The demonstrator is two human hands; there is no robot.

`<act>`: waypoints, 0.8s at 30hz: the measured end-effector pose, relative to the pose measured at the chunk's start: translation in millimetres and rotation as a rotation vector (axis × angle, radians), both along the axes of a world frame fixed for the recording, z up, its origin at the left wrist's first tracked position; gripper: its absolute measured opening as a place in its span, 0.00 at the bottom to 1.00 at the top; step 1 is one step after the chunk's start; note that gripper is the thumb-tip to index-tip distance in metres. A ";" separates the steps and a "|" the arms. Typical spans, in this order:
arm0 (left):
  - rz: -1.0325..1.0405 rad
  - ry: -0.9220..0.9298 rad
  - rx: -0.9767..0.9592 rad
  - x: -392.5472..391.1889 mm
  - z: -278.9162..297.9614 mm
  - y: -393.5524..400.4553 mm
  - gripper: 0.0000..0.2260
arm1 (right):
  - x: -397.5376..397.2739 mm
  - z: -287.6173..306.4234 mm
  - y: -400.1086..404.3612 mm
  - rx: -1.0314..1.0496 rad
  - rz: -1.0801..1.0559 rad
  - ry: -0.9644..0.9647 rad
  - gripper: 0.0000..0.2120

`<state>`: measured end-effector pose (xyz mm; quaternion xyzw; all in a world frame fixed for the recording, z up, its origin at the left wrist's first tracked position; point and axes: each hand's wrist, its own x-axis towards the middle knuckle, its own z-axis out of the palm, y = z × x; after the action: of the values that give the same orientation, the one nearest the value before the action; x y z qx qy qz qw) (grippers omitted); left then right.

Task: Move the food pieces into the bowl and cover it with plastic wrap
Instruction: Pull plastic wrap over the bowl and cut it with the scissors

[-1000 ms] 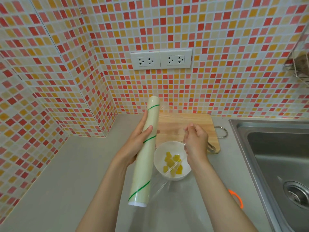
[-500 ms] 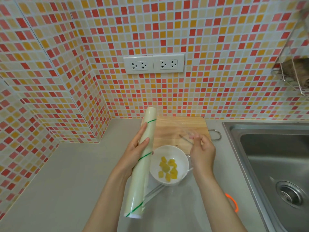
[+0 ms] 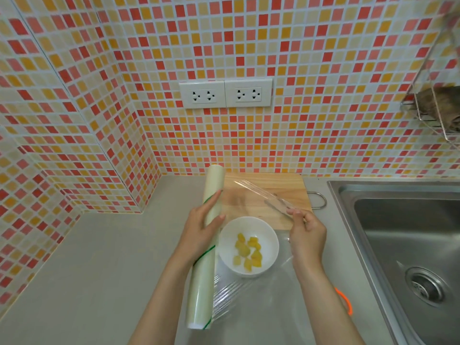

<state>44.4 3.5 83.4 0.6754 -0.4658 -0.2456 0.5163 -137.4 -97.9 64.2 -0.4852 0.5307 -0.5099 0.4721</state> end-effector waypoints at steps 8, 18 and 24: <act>0.099 -0.263 0.189 9.1 -41.4 -2.1 0.18 | 6.1 -24.6 -18.3 0.084 0.001 0.165 0.11; 0.096 -0.198 0.311 11.8 -72.8 -4.8 0.19 | 9.7 -60.8 -26.9 0.175 0.046 0.285 0.10; 0.099 -0.081 0.268 18.5 -80.4 -0.5 0.21 | 8.6 -77.9 -24.3 0.217 0.069 0.334 0.09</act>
<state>62.9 2.9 3.0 0.7696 -0.4155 -0.2523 0.4140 -128.8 -122.2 -13.8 -0.5273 0.6365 -0.3458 0.4441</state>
